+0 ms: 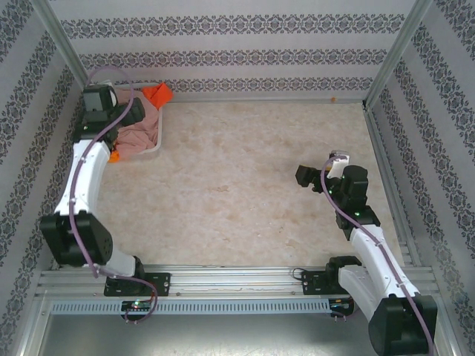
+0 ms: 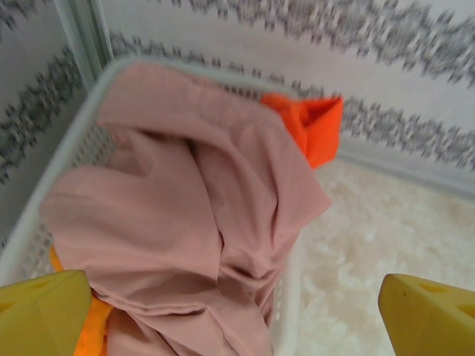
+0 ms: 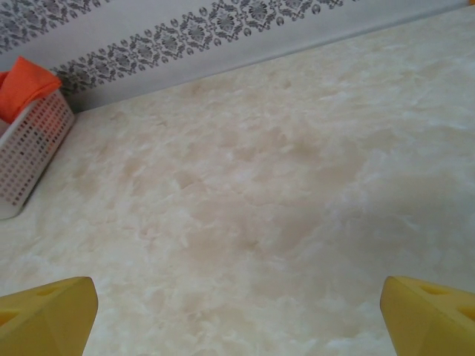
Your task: Fold and stack the shorts
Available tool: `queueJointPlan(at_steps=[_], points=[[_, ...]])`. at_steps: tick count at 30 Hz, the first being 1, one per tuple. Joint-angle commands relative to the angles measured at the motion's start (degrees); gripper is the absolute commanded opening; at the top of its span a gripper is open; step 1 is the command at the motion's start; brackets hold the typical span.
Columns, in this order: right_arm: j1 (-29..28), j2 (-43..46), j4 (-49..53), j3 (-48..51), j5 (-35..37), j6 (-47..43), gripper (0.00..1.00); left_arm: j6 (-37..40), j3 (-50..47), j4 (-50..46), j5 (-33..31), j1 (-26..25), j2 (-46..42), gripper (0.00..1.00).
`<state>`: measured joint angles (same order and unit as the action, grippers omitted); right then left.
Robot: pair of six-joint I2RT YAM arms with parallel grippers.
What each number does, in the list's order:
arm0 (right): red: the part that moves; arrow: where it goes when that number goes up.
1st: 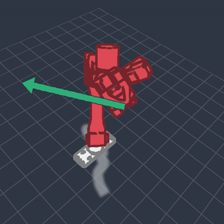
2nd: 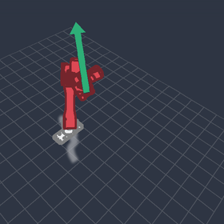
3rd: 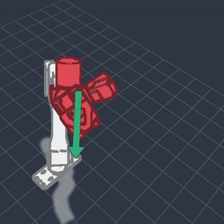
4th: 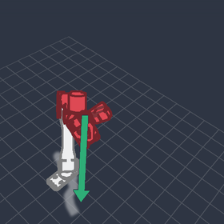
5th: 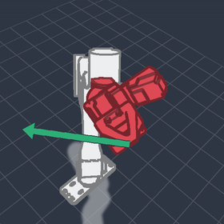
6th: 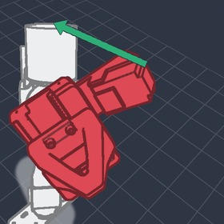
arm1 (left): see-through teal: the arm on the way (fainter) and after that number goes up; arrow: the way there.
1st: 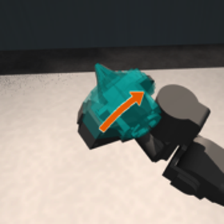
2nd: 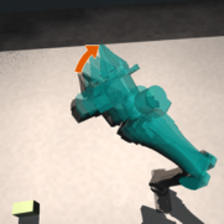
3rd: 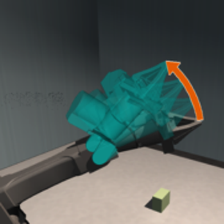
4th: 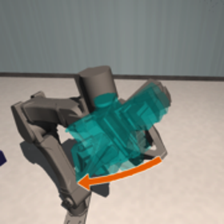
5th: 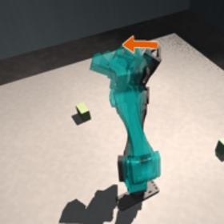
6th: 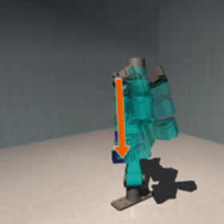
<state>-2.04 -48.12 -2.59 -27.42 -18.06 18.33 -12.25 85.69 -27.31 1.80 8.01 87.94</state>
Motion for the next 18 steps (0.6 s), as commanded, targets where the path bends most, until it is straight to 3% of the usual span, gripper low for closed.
queueJointPlan(at_steps=[1,5,16,18], points=[[-0.8,0.0,2.8,-2.2,-2.6,1.1,0.98,0.6,3.1,-9.1,3.3,0.7,3.1,0.99],[-1.4,-0.9,2.8,-2.5,-3.2,1.8,0.98,-1.7,-0.6,-6.2,4.2,0.7,5.4,0.98],[-3.2,-3.2,2.6,-2.7,-3.3,2.4,0.98,-4.7,-0.9,-2.2,2.9,0.7,13.9,0.82],[-3.3,-3.1,2.7,-2.5,-3.0,2.4,0.98,-5.0,-0.7,-2.2,3.6,0.7,15.4,0.75]])
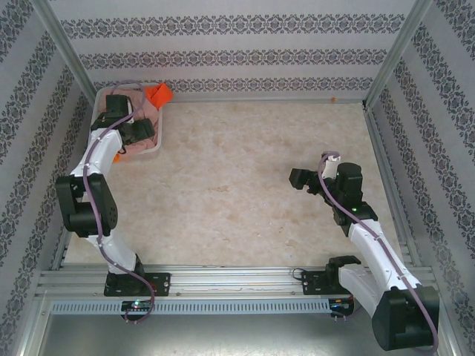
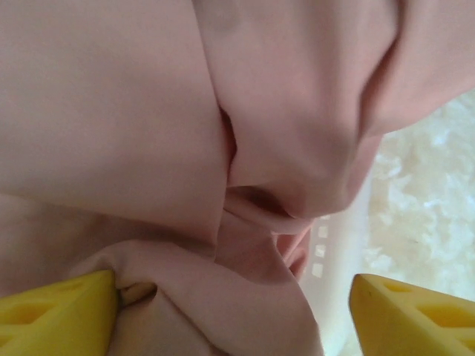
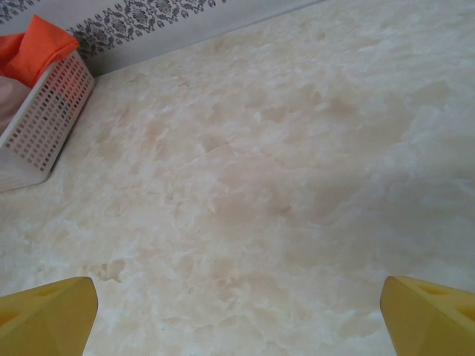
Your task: Fold and stack the shorts
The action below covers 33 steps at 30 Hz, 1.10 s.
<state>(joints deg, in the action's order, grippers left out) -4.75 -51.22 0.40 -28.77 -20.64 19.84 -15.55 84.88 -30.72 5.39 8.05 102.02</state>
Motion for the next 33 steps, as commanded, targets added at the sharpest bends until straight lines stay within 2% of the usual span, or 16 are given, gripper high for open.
queueJointPlan(at_steps=[1,5,9,11,21,28,33], points=[[-0.7,0.1,-0.2,-1.1,-0.3,0.9,0.98,-1.8,0.2,1.0,0.4,0.6,1.8,0.71],[-0.7,0.3,-0.1,-0.9,-0.1,0.8,0.98,-2.6,0.5,0.7,1.6,0.6,1.9,0.48],[-0.8,0.0,-0.2,-1.1,0.0,0.8,0.98,-2.3,1.2,1.1,2.0,0.6,-0.6,0.18],[-0.9,-0.2,-0.4,-1.2,0.2,0.8,0.98,-1.9,1.9,1.0,1.8,0.6,-2.1,0.09],[-1.3,-0.3,-0.8,-1.7,0.3,1.1,0.98,0.2,9.5,1.2,-1.4,0.7,-10.1,0.04],[-1.5,-0.2,-0.9,-1.6,0.3,1.3,0.98,1.1,21.1,-1.4,-1.4,0.6,-8.7,0.02],[-1.5,0.1,-0.8,-1.5,0.3,1.3,0.98,-1.2,31.1,-2.9,2.2,0.6,-6.4,0.0]])
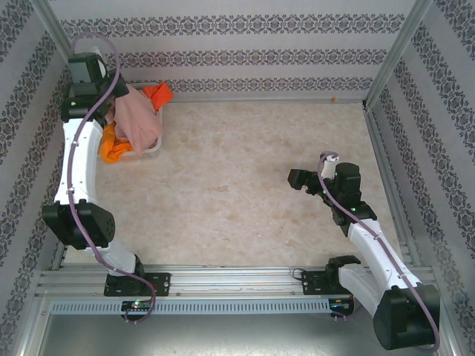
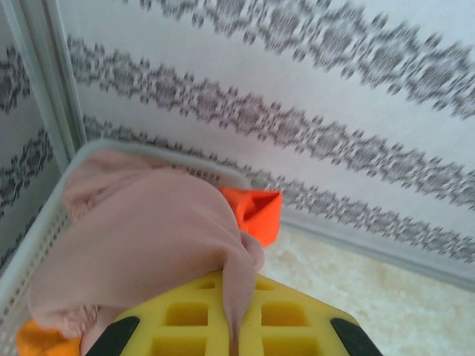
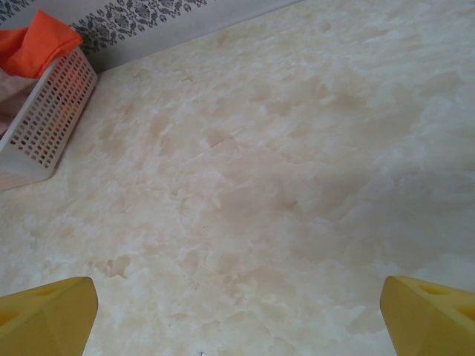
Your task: Fold and stack the shorts
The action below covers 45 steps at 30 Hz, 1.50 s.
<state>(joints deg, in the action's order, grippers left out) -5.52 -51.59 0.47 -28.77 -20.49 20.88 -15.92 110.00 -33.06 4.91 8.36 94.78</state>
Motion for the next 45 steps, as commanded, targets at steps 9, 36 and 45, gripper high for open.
queueJointPlan(at_steps=[9,36,45], points=[[-1.0,1.1,-1.3,-2.4,-0.1,0.3,0.98,-9.3,17.5,6.3,13.2,-2.1,0.1,0.0],[0.6,5.4,10.0,-7.5,9.4,-1.4,0.98,8.9,-19.0,30.6,10.5,-46.9,0.4,0.85],[-2.7,2.4,13.6,-13.0,4.1,-5.7,0.98,3.0,-34.5,28.7,0.3,-42.4,-14.9,1.0]])
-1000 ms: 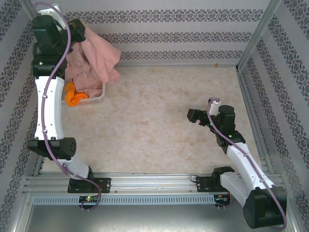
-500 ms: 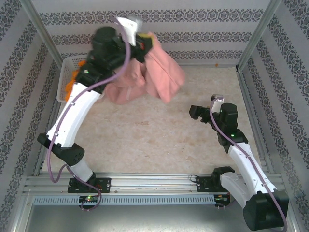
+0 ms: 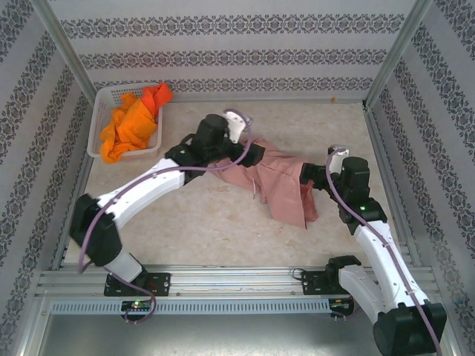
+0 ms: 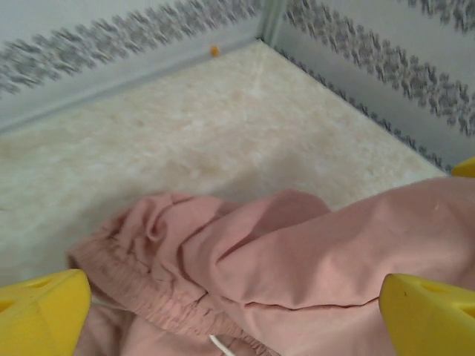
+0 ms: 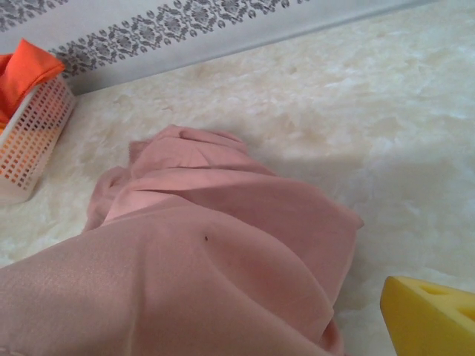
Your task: Fold and stack the shorts
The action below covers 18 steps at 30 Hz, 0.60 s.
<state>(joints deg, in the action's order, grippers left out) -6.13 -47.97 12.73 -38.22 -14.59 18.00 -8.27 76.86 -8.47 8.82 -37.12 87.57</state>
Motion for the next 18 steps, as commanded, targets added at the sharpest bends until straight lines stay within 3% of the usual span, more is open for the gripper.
queueJointPlan(at_steps=[1,7,13,18], points=[[-3.7,-2.5,1.9,-4.7,-0.8,-3.9,0.98,-6.8,-2.9,3.7,-2.6,4.6,-9.1,1.0],[-14.5,-10.6,11.4,-14.4,14.5,-9.6,0.98,-15.5,-11.4,2.6,1.5,10.8,-13.0,1.0],[-14.6,-13.2,20.7,-16.3,21.5,-4.7,0.98,-28.3,-10.1,4.4,11.6,15.3,-3.0,1.0],[-12.0,-13.8,32.4,-15.7,22.5,6.5,0.98,-32.4,-2.8,5.4,15.2,15.4,10.5,0.99]])
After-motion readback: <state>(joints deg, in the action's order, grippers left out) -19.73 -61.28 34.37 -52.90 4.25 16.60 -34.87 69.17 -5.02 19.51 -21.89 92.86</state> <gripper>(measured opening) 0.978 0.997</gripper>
